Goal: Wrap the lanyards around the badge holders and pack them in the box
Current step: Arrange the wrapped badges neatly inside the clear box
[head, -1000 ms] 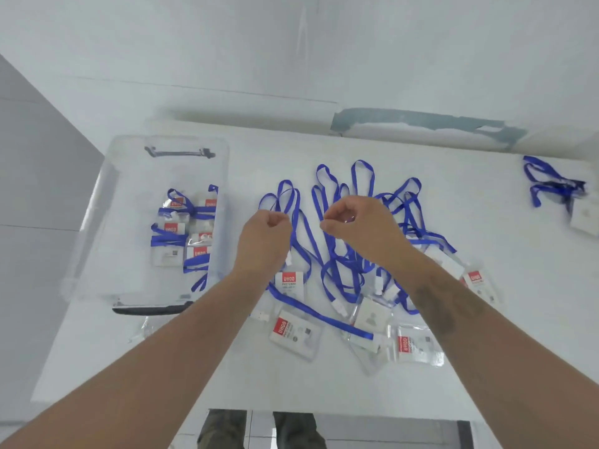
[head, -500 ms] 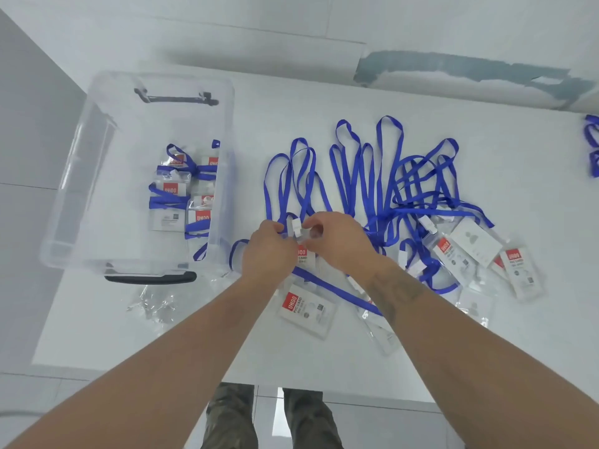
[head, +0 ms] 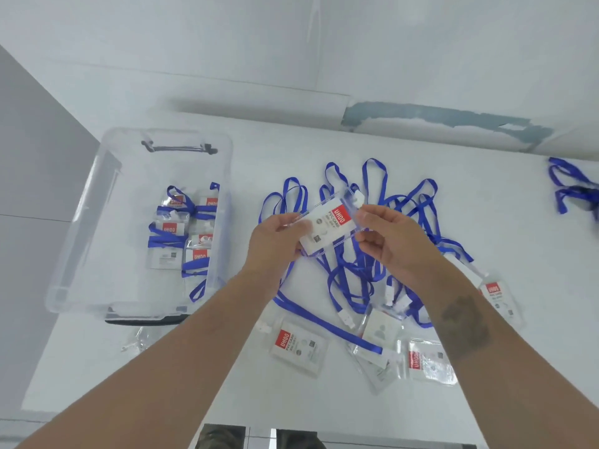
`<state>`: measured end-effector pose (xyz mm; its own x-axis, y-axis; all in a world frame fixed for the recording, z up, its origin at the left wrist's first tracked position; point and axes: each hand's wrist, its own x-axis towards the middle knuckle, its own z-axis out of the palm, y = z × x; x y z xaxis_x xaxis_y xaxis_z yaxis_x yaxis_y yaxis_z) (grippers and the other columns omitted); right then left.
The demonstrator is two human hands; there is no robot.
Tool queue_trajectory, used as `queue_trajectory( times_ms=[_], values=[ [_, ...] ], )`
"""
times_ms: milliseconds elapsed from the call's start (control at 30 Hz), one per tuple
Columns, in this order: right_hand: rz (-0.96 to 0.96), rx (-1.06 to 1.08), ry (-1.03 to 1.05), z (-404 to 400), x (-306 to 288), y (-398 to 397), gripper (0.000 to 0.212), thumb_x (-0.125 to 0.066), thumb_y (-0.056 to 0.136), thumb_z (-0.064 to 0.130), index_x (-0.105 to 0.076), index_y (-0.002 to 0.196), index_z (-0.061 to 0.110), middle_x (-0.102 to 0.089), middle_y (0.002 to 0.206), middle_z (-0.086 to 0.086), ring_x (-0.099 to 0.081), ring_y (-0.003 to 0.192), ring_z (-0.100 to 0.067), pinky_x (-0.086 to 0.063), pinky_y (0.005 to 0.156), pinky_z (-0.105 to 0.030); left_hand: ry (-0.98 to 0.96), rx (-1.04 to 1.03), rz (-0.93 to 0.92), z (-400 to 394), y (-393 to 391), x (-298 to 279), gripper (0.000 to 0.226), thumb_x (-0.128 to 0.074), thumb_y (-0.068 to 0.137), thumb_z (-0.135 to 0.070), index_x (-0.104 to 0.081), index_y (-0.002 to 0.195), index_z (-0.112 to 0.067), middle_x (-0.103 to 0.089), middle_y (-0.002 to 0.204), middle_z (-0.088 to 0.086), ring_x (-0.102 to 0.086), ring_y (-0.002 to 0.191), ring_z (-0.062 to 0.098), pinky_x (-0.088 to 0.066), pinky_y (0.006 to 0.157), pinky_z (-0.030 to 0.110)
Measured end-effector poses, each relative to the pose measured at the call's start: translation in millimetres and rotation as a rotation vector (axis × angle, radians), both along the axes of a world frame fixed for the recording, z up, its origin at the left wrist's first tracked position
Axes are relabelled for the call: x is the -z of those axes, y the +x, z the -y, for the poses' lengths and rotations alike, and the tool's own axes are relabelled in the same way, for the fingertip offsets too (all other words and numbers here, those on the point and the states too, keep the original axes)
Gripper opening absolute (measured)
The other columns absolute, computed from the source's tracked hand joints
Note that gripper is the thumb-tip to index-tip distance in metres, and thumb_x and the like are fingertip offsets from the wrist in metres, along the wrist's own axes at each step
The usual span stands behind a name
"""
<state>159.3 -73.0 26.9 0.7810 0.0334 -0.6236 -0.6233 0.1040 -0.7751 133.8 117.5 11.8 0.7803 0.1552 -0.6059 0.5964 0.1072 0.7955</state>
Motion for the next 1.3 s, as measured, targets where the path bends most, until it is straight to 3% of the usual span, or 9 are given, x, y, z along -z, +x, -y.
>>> queue_trajectory(
  times_ms=[100,267,367,467,600,767,1000,1100,1300],
  values=[
    [-0.003,0.15,0.189,4.8,-13.8,-1.8,0.012,-0.064,0.092,0.015,-0.066,0.104,0.015,-0.073,0.087,-0.001,-0.07,0.072,-0.013,-0.058,0.064,-0.023,-0.268,-0.087,-0.016,-1.5,14.0,-19.9,0.025,-0.069,0.09,-0.017,-0.065,0.114,-0.017,-0.077,0.101,0.004,-0.073,0.092,0.023,-0.059,0.083,0.034],
    [0.06,0.197,0.263,12.8,-30.2,-10.6,0.018,-0.061,0.095,0.02,-0.064,0.111,0.013,-0.07,0.107,-0.008,-0.072,0.082,-0.018,-0.059,0.069,-0.027,-0.253,0.082,0.078,-3.6,31.2,-55.7,0.016,-0.067,0.091,-0.016,-0.068,0.107,-0.016,-0.078,0.095,0.0,-0.074,0.088,0.021,-0.059,0.08,0.034],
    [0.258,0.204,-0.073,17.8,-32.4,-12.2,0.021,-0.06,0.095,0.018,-0.066,0.112,0.029,-0.068,0.11,-0.004,-0.068,0.101,-0.023,-0.057,0.085,-0.036,-0.196,0.169,0.139,-7.3,40.7,-76.1,0.018,-0.066,0.092,-0.015,-0.069,0.109,-0.013,-0.077,0.099,0.003,-0.074,0.087,0.021,-0.058,0.078,0.032],
    [0.407,0.027,-0.448,12.9,-41.9,-6.3,0.036,-0.063,0.093,0.021,-0.058,0.122,0.043,-0.062,0.123,0.013,-0.057,0.117,-0.012,-0.05,0.094,-0.029,-0.197,0.223,0.17,-8.4,47.6,-92.4,0.018,-0.066,0.092,-0.014,-0.069,0.11,-0.011,-0.077,0.101,0.006,-0.073,0.086,0.02,-0.058,0.078,0.03],
    [0.46,-0.104,-0.386,-9.4,-58.9,-3.7,0.02,-0.056,0.097,0.026,-0.069,0.113,0.031,-0.068,0.097,0.022,-0.06,0.084,0.005,-0.046,0.086,-0.019,-0.237,0.223,0.203,-2.4,52.7,-107.1,0.016,-0.063,0.094,-0.013,-0.067,0.109,-0.01,-0.077,0.101,0.006,-0.074,0.083,0.018,-0.059,0.072,0.026],
    [0.475,-0.289,-0.487,-32.7,-63.0,-12.7,0.027,-0.039,0.104,0.03,-0.065,0.106,0.023,-0.064,0.069,0.007,-0.053,0.053,-0.003,-0.046,0.056,-0.021,-0.104,0.085,0.277,1.5,55.5,-110.1,0.014,-0.066,0.092,-0.013,-0.068,0.105,-0.009,-0.077,0.095,0.006,-0.076,0.083,0.021,-0.061,0.073,0.027],
    [0.656,-0.738,-1.047,-28.1,-104.0,-2.6,0.026,-0.041,0.1,0.049,-0.058,0.09,0.031,-0.053,0.075,0.014,-0.051,0.065,-0.002,-0.04,0.059,-0.02,0.397,0.195,0.388,-8.4,52.6,-98.6,0.003,-0.067,0.09,-0.016,-0.066,0.089,-0.019,-0.076,0.088,-0.004,-0.074,0.072,0.011,-0.061,0.074,0.032],
    [0.715,-0.701,-1.004,-16.9,-126.4,15.6,0.018,-0.055,0.094,0.044,-0.07,0.095,0.035,-0.065,0.088,0.016,-0.058,0.08,0.0,-0.048,0.072,-0.023,0.426,0.288,0.359,-15.2,48.5,-95.1,0.002,-0.068,0.09,-0.016,-0.066,0.089,-0.017,-0.076,0.084,-0.004,-0.073,0.069,0.009,-0.062,0.074,0.035],
    [0.617,-0.483,-0.599,0.5,-134.9,52.6,0.003,-0.077,0.082,0.025,-0.074,0.084,0.024,-0.06,0.054,0.024,-0.05,0.046,0.003,-0.035,0.049,-0.006,0.085,0.359,0.163,-27.3,41.1,-105.3,0.005,-0.069,0.089,-0.01,-0.065,0.091,-0.009,-0.078,0.083,0.003,-0.075,0.073,0.019,-0.062,0.072,0.032]
  ],
)
